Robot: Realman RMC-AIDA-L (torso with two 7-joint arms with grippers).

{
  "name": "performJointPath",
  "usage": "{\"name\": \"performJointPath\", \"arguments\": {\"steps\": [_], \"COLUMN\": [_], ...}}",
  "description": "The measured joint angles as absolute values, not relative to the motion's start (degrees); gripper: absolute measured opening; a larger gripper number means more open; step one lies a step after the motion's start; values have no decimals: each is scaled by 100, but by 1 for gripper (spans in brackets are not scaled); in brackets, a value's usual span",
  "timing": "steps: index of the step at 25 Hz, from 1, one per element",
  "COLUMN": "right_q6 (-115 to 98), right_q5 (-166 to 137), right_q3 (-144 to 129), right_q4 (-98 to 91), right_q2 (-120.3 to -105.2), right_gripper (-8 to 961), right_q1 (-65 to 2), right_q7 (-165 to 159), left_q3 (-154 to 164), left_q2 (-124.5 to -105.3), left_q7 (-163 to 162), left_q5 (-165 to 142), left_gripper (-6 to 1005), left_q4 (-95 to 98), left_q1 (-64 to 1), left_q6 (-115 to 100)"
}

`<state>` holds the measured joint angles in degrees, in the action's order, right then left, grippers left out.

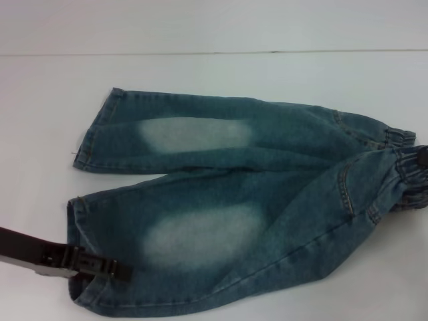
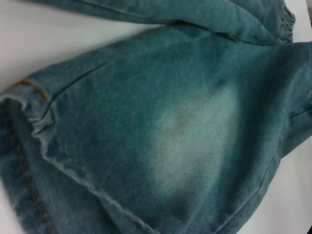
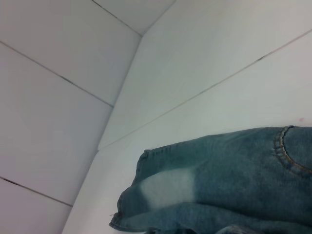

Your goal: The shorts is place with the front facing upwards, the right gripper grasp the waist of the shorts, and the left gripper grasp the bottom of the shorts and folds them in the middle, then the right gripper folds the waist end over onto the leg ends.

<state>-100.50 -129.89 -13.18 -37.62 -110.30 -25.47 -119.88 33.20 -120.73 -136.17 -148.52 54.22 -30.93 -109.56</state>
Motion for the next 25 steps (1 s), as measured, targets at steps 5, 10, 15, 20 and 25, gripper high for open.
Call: {"name": "performJointPath", "arguments": {"steps": [5,10,15,20,25], "right_q6": [-10065,-10076,-10081,-10082,-10093], "right_q5": [-12989,-12990,-12990,-12990,-12990], "right_q3": [-1318,-1318,-1318,-1318,-1318], "right_q4": [-3762,-3762,-3762,-3762,-3762], "right_q2": [-11029,-11030,-11030,-11030,-11033], "right_gripper": [46,46,45,45,45], "right_q1": [-2549,-2549,-2558,-2583,-2584], "right_q7": [-11989,-11985,-11977,-11995,-12007], "left_q3": [3322,3322,3323,3529,3681], "left_q2": [-12076,-12076,-12076,-12086,-12089], "left_q7": [-13585,-13583,-13581,-13573,-13519], "left_q5": [-14852,-14904,-14971,-14982,-14979], "left_gripper": [816,814,812,744,581], "left_q4": [5412,5413,5427,5518,5594], "left_q1": [-3132,-3128,-3100,-3085,-3106], "left_q6": [-10982,-10981,-10914,-10787,-10687]}}
